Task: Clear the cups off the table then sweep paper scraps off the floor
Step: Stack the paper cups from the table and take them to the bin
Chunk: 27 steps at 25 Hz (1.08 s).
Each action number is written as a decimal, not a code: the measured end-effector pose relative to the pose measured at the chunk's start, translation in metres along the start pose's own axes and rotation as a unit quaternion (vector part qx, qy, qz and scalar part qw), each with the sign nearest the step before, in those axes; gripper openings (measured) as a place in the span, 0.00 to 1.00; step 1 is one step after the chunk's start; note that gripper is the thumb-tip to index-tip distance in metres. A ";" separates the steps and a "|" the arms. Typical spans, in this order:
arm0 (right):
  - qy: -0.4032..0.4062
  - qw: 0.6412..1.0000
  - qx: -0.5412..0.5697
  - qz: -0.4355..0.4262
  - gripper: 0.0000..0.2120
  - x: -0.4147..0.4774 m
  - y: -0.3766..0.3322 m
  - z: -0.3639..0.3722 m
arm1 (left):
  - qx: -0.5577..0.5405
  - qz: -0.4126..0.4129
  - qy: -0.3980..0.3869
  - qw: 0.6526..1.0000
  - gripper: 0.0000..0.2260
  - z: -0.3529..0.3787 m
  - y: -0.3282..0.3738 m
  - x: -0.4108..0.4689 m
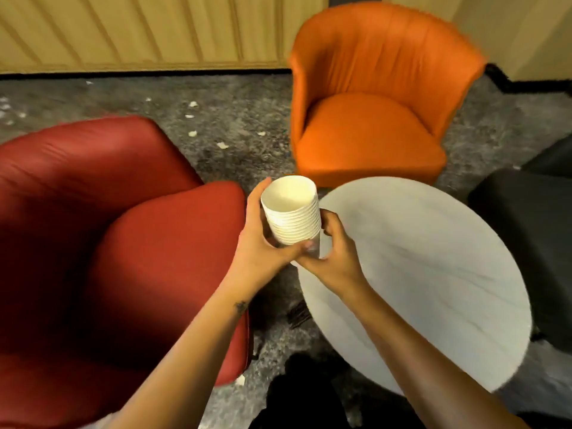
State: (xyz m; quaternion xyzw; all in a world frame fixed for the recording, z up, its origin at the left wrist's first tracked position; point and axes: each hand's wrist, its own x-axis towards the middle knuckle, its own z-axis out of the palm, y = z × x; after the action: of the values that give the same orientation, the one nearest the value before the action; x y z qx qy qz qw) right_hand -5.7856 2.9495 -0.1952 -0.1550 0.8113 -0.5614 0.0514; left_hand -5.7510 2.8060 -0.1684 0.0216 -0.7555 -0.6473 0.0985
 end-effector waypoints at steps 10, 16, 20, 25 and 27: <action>-0.286 0.942 0.074 -0.158 0.15 0.054 -0.122 0.161 | 0.102 0.017 0.437 0.893 0.46 -0.203 0.068 -0.109; -0.448 0.855 0.117 -0.234 0.16 -0.012 -0.204 0.289 | 0.122 0.006 0.633 0.764 0.45 -0.268 0.090 -0.259; -0.529 0.788 0.103 -0.296 0.18 -0.087 -0.255 0.378 | 0.150 -0.007 0.736 0.660 0.42 -0.315 0.092 -0.382; -0.580 0.728 0.109 -0.348 0.18 -0.179 -0.321 0.506 | 0.201 -0.033 0.775 0.598 0.44 -0.395 0.100 -0.502; -0.582 0.717 0.114 -0.366 0.16 -0.218 -0.354 0.560 | 0.216 -0.036 0.779 0.587 0.43 -0.438 0.112 -0.546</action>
State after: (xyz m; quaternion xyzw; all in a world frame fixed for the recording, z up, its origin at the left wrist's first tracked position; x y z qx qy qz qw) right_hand -5.3668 2.4015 -0.0910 -0.7287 0.4314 -0.4238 0.3213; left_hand -5.1278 2.4854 -0.0616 0.5656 -0.5061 -0.2031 0.6187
